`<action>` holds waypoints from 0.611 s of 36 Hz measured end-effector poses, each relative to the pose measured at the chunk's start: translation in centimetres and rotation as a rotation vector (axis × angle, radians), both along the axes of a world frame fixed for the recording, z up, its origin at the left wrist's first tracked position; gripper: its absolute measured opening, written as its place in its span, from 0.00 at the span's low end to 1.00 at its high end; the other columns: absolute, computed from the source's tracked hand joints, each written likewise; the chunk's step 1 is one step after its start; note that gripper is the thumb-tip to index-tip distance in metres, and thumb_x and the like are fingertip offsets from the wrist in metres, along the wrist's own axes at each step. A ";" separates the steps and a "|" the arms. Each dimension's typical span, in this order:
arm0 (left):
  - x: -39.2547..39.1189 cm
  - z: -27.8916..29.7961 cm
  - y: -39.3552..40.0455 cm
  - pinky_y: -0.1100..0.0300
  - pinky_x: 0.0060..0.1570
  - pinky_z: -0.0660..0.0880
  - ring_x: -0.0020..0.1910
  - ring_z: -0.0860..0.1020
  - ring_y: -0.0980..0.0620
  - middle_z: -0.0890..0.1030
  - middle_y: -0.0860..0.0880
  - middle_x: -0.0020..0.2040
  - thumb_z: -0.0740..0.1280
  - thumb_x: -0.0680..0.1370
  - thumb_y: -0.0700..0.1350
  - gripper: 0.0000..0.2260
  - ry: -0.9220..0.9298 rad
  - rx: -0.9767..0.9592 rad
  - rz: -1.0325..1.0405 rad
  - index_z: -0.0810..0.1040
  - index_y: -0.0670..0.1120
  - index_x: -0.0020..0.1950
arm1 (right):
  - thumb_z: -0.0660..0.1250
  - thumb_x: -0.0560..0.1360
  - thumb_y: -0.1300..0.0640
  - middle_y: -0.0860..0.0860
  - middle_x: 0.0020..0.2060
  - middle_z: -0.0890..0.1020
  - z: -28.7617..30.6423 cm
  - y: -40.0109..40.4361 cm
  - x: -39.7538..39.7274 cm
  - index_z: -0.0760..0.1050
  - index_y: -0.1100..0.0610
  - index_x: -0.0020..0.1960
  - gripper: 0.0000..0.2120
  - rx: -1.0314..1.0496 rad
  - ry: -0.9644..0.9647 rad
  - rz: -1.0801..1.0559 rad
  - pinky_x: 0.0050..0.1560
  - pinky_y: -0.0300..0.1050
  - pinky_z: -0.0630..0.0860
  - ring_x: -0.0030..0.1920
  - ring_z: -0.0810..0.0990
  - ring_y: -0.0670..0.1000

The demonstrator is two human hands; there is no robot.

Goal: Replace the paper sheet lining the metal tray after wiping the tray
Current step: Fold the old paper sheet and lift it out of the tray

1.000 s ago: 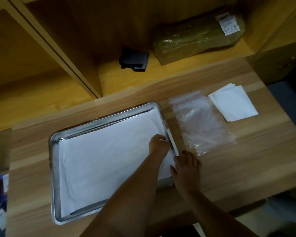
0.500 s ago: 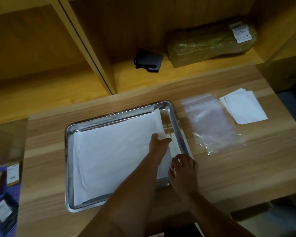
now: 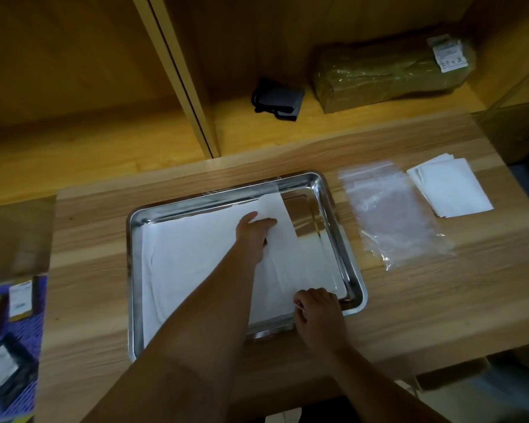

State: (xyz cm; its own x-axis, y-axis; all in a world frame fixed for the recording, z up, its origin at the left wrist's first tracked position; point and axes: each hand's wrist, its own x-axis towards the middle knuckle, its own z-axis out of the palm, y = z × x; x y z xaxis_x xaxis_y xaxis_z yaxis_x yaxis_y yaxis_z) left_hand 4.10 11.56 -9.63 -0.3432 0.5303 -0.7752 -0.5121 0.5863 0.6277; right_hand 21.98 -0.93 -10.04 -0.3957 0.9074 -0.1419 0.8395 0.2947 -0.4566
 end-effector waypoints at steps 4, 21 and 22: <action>-1.4 0.1 -0.5 0.43 0.63 0.75 0.58 0.77 0.40 0.77 0.42 0.61 0.73 0.73 0.37 0.25 -0.034 0.067 0.044 0.73 0.49 0.67 | 0.79 0.64 0.60 0.47 0.35 0.81 -0.2 -0.2 -0.9 0.79 0.53 0.42 0.11 -0.012 0.002 0.032 0.41 0.44 0.78 0.37 0.80 0.48; -3.7 -1.2 -0.5 0.60 0.54 0.76 0.55 0.74 0.50 0.76 0.47 0.65 0.62 0.80 0.34 0.15 0.584 0.043 -0.397 0.80 0.48 0.62 | 0.62 0.80 0.53 0.49 0.50 0.82 -1.3 0.4 -3.8 0.78 0.53 0.55 0.08 -0.179 -0.083 0.146 0.57 0.41 0.69 0.53 0.75 0.48; -3.7 -1.4 -0.5 0.59 0.56 0.76 0.56 0.74 0.49 0.76 0.46 0.65 0.62 0.80 0.34 0.16 0.584 0.038 -0.398 0.79 0.48 0.62 | 0.62 0.80 0.53 0.48 0.50 0.82 -1.4 0.6 -3.8 0.77 0.52 0.55 0.08 -0.191 -0.098 0.156 0.57 0.42 0.68 0.53 0.75 0.48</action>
